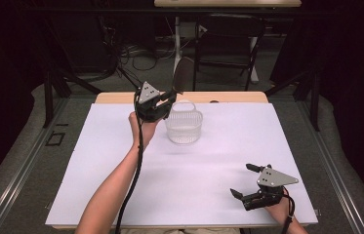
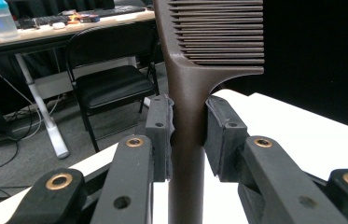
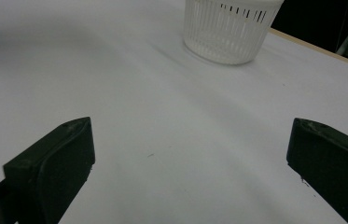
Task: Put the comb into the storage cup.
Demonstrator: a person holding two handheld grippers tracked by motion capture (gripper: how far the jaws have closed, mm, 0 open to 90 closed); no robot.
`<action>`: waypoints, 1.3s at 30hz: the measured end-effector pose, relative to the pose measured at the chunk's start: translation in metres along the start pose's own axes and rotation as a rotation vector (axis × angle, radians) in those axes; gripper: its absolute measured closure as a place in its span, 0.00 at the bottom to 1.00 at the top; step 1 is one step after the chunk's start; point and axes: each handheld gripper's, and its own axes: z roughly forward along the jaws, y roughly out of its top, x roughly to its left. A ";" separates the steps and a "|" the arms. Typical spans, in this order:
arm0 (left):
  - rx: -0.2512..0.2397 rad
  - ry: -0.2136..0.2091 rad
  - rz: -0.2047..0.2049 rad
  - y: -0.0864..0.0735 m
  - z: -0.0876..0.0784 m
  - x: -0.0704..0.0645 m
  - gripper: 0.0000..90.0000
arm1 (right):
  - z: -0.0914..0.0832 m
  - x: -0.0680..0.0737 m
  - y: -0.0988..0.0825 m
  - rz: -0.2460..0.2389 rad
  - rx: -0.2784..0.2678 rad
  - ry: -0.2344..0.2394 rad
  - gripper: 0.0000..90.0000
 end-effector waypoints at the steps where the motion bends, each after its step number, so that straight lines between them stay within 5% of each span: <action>1: -0.002 0.000 -0.002 0.000 0.001 0.000 0.81 | 0.000 0.000 0.000 -0.001 -0.001 -0.001 0.01; 24: -0.042 -0.019 -0.024 -0.006 0.014 -0.006 0.81 | -0.001 0.000 0.000 0.000 0.002 -0.001 0.01; 39: -0.014 -0.039 -0.020 -0.012 0.022 -0.006 0.81 | 0.000 0.000 0.000 0.000 -0.005 0.002 0.01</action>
